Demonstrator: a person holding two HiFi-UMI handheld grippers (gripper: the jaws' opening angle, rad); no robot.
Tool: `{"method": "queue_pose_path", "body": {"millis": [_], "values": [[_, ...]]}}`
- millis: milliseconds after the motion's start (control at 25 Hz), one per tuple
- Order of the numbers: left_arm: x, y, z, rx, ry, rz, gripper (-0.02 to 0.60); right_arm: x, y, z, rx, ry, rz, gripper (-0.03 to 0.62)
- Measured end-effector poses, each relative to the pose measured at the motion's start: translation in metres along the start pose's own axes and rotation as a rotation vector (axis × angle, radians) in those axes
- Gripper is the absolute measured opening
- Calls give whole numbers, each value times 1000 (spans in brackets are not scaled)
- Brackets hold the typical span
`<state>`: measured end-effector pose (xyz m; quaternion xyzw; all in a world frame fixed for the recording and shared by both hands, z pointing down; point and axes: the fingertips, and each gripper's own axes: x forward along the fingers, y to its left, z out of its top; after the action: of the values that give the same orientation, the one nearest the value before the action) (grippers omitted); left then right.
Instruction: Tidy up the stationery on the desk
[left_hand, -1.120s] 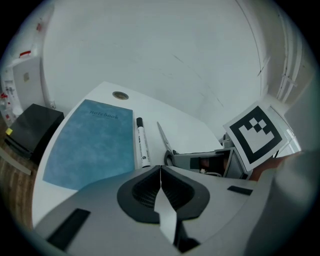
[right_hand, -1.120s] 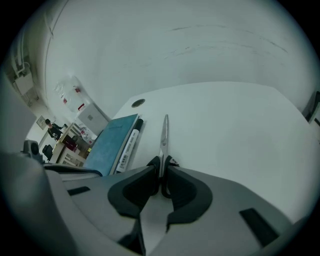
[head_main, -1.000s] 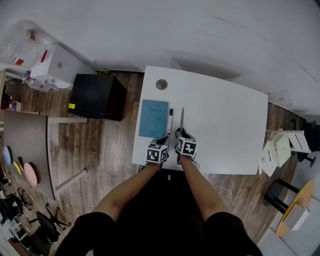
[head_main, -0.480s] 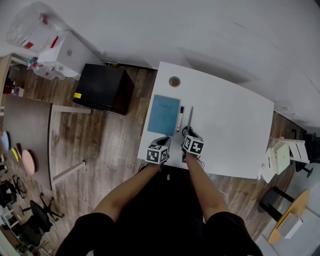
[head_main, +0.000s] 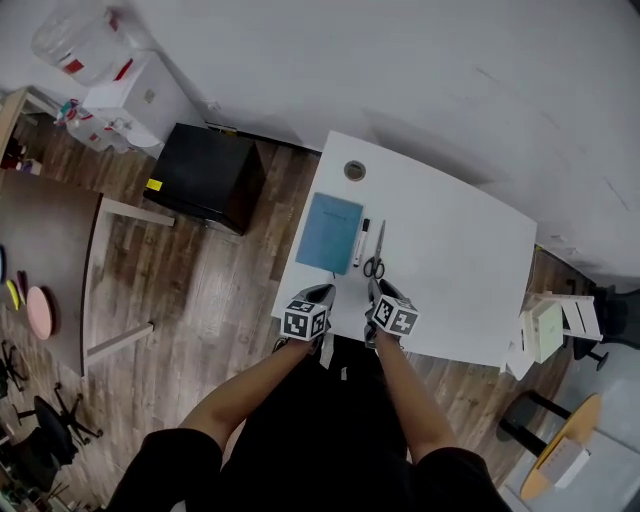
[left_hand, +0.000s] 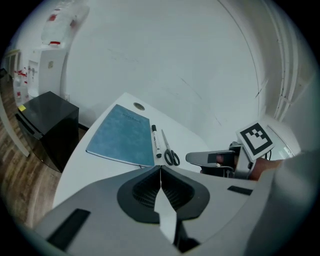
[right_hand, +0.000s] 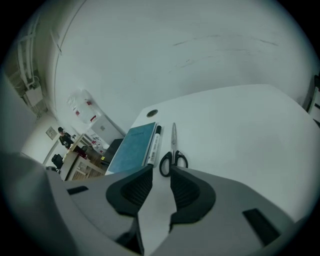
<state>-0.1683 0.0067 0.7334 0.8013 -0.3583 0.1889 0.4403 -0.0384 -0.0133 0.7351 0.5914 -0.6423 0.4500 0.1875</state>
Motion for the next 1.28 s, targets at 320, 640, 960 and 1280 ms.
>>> {"method": "queue_pose_path", "body": {"millis": [320,640,960,1280], "values": [[-52,-58,22,339,-233,54,14,-93,43,-21,-107,-81,76,120],[-109,-155,-9,323,-339,21,14,-187,46,-20,-190,-241,167,97],[-170,-309,-80,379,-438,-30,14,-352,16,-69,-302,-454,231,41],[-232,-437,-160,480,-583,-44,14,-479,-20,-158,-401,-549,180,40]]}}
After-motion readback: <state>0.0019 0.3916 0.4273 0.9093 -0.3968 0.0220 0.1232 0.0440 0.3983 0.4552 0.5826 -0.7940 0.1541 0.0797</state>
